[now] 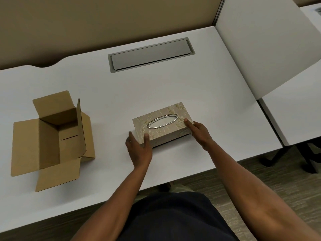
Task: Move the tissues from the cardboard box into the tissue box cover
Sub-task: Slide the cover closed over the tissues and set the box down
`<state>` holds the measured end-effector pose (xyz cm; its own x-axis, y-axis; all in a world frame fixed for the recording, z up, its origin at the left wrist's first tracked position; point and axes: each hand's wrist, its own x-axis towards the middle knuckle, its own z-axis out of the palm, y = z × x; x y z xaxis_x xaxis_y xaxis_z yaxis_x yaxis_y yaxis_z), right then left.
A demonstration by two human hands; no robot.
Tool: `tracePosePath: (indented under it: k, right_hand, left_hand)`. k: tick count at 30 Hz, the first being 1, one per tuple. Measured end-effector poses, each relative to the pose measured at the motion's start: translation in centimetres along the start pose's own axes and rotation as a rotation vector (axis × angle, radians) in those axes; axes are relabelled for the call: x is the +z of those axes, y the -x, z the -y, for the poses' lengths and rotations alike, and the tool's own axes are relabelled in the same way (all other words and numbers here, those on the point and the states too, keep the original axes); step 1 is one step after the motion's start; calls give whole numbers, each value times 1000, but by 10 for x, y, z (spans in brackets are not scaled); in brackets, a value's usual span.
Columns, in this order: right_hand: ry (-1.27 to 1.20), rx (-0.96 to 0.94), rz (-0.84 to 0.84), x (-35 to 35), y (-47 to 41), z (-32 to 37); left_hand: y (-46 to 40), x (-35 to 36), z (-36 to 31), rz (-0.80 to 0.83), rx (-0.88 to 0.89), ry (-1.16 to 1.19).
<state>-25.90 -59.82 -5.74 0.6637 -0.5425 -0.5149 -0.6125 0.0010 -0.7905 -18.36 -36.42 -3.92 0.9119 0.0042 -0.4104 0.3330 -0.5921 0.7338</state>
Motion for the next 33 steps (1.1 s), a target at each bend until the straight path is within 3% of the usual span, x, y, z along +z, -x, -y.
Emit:
tracePosePath:
  k: [2, 10, 21, 33]
  right_hand:
    - [17, -12, 4, -1, 1, -1]
    - [50, -37, 9, 0, 5, -3]
    - [51, -67, 43, 0, 6, -5]
    - [48, -52, 4, 8, 6, -7]
  left_hand:
    - [-5, -3, 0, 65, -165, 180]
    - [-17, -7, 6, 227, -274, 369]
    - [-17, -9, 18, 269, -132, 181]
    - [-23, -7, 20, 293, -113, 181]
